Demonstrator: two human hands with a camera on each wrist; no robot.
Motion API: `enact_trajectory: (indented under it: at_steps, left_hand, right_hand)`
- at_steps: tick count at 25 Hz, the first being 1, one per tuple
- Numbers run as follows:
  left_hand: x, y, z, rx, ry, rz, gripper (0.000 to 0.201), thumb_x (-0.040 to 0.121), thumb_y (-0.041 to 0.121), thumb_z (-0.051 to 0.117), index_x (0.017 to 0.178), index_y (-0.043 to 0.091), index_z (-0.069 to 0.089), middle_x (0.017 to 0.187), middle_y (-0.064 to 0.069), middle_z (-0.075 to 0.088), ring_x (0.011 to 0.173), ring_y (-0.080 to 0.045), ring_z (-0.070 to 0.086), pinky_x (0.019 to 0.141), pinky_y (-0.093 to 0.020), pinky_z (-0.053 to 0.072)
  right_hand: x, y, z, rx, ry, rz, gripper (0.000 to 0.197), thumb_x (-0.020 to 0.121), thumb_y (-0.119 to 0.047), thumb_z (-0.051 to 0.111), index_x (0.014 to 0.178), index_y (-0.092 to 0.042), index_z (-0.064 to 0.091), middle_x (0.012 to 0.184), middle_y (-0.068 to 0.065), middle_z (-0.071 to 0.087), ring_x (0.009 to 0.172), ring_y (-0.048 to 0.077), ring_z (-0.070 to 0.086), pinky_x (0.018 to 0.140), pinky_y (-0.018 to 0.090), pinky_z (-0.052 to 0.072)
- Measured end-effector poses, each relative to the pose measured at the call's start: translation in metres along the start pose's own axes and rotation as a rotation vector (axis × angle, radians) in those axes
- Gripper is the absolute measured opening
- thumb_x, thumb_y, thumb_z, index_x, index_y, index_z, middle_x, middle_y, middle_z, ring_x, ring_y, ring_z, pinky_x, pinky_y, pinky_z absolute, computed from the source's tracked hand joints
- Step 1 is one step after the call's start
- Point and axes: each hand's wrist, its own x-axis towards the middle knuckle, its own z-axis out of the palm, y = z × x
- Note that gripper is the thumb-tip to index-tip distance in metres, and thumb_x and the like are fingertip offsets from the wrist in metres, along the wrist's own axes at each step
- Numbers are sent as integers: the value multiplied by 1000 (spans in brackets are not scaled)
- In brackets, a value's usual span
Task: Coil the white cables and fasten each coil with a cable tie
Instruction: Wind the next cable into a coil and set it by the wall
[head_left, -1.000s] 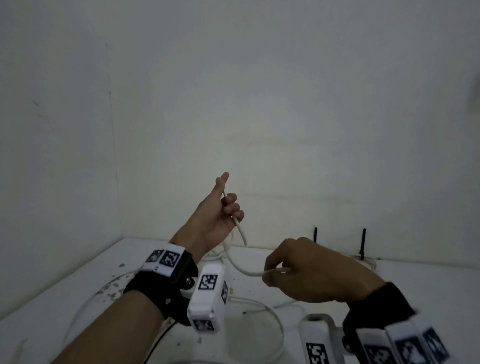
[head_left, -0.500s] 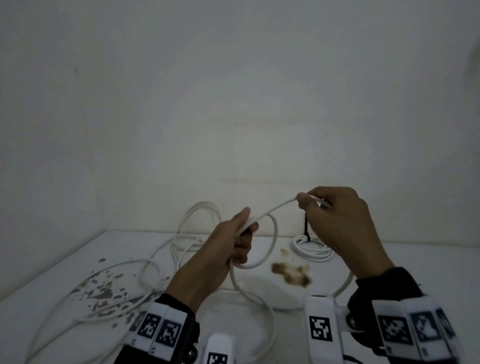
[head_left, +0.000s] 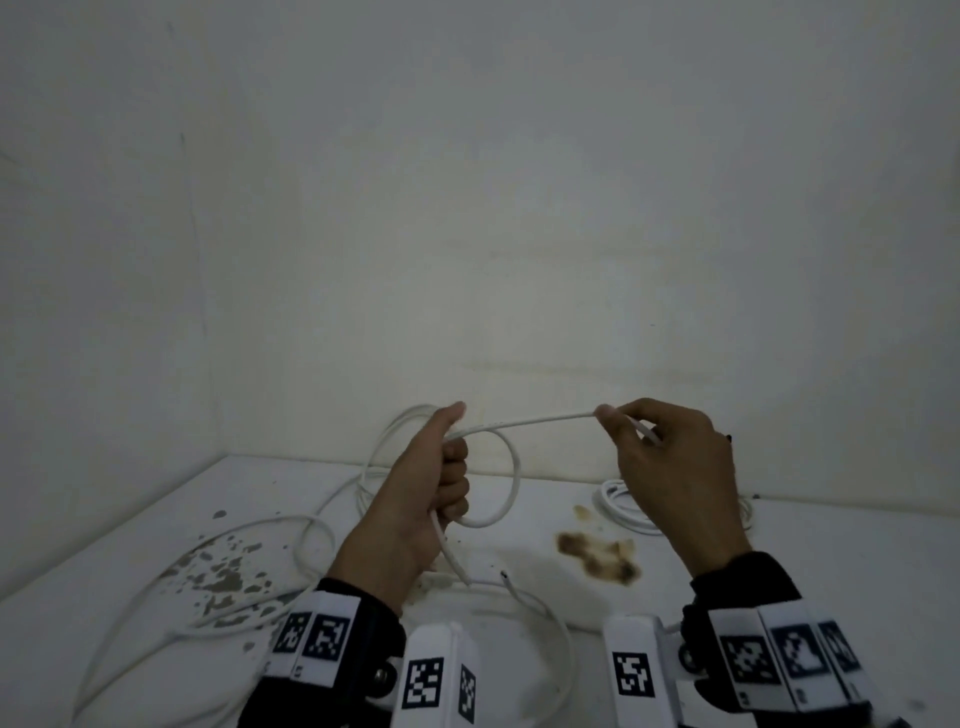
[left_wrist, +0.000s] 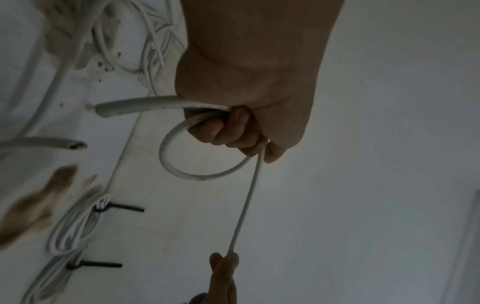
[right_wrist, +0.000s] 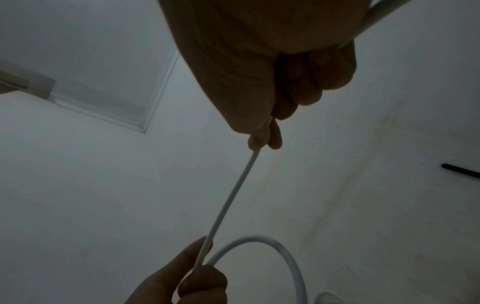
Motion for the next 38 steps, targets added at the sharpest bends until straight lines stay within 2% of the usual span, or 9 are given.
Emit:
enact_trajectory:
  at_steps: [5, 10, 13, 16, 20, 23, 27, 33, 38]
  left_hand:
    - [3, 1, -4, -112, 24, -9, 52, 90, 36, 61, 52, 25, 28, 39, 9, 14, 29, -8, 11, 36, -16, 10]
    - [13, 23, -45, -330, 39, 5, 62, 95, 51, 52, 44, 23, 28, 32, 8, 17, 23, -6, 14, 33, -12, 11]
    - [11, 30, -52, -270, -95, -41, 60, 93, 52, 53, 46, 25, 29, 35, 9, 18, 25, -5, 16, 34, -14, 11]
    - [15, 24, -35, -235, -63, 26, 57, 101, 38, 47, 48, 24, 32, 35, 9, 18, 25, -6, 15, 33, -13, 13]
    - [23, 20, -26, -349, 113, 170, 47, 103, 35, 43, 60, 22, 30, 38, 8, 21, 28, -7, 16, 32, -14, 18]
    - [23, 18, -30, -487, 85, 171, 45, 103, 36, 38, 61, 23, 28, 40, 9, 21, 29, -7, 17, 34, -16, 19]
    - [21, 16, -35, -544, 34, 162, 39, 99, 31, 30, 61, 24, 29, 41, 9, 23, 30, -7, 19, 38, -17, 20]
    - [18, 14, -28, -404, -15, 139, 42, 104, 32, 30, 64, 21, 35, 43, 9, 25, 32, -6, 21, 38, -19, 22]
    - [14, 14, -24, -612, -108, 125, 44, 105, 32, 29, 63, 21, 37, 48, 9, 27, 35, -5, 23, 38, -19, 25]
  right_hand:
    - [-2, 7, 11, -11, 2, -64, 38, 89, -56, 61, 72, -24, 69, 52, -5, 56, 52, 13, 53, 52, 28, 38]
    - [2, 38, -7, 40, -600, 67, 54, 89, -66, 44, 74, -22, 72, 54, 9, 45, 53, 24, 48, 64, 31, 40]
    - [4, 47, -3, 123, -376, 163, 55, 92, -61, 51, 64, -15, 66, 44, -7, 37, 45, 17, 37, 53, 27, 37]
    - [0, 33, 16, -63, -150, -21, 51, 96, -51, 53, 63, -14, 65, 51, -5, 59, 53, 14, 55, 53, 25, 38]
    - [-23, 9, 30, -419, -671, -239, 46, 100, -46, 46, 65, -19, 54, 66, -2, 61, 60, 16, 55, 58, 29, 46]
    - [-37, -11, 32, -561, -913, -369, 40, 103, -26, 36, 64, -16, 31, 65, 2, 38, 58, 19, 36, 54, 34, 30]
    - [-56, -35, 28, -633, -966, -392, 32, 103, -26, 37, 72, -20, 29, 74, -2, 33, 61, 9, 29, 51, 25, 20]
    - [-84, -73, 25, -737, -900, -481, 37, 102, -25, 42, 70, -20, 23, 72, -1, 25, 58, 12, 22, 51, 24, 15]
    - [-87, -72, 28, -794, -970, -474, 43, 101, -26, 46, 68, -20, 19, 72, 0, 24, 58, 15, 24, 51, 26, 14]
